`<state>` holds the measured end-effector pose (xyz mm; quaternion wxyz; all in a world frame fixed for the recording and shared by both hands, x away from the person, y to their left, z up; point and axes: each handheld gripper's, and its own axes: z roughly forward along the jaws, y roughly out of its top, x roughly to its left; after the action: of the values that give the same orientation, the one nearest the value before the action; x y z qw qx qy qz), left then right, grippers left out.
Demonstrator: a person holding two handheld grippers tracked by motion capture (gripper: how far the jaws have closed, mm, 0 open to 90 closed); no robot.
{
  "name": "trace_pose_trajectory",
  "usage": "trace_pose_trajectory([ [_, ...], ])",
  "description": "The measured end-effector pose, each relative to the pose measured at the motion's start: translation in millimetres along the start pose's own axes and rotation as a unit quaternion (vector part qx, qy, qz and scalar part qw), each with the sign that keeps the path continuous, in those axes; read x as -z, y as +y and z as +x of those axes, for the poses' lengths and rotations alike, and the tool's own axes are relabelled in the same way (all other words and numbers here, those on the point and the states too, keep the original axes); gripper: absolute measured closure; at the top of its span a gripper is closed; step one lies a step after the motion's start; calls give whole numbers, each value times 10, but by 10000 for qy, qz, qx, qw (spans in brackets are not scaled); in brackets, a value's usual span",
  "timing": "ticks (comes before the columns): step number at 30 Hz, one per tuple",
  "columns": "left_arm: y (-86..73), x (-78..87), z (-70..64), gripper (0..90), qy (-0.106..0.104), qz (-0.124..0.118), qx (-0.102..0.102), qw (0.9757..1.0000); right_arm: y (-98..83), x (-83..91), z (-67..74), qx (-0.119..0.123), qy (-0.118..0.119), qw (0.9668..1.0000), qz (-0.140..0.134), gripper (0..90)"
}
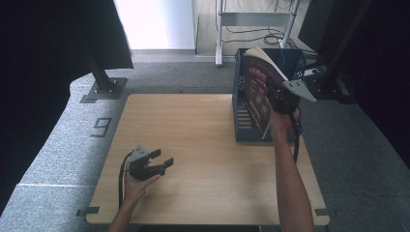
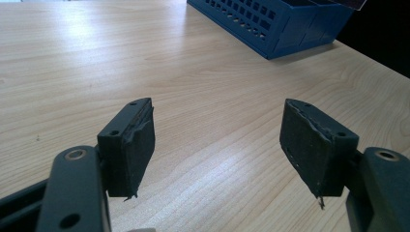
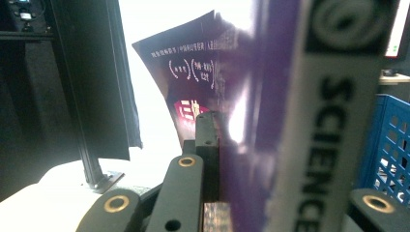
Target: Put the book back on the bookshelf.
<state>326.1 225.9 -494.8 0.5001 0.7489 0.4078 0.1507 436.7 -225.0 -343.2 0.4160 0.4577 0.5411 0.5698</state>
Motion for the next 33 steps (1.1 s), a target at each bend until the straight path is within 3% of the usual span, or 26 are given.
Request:
trace_pose_trajectory([
  [19,3,23,22,286,-7,-47,34,10000,-81,-245,-34,-75,-253,9996,20,814],
  [33,0,31,43,286,14,-57,41,10000,-143,-377,-52,-74,-265,9996,-67,814],
])
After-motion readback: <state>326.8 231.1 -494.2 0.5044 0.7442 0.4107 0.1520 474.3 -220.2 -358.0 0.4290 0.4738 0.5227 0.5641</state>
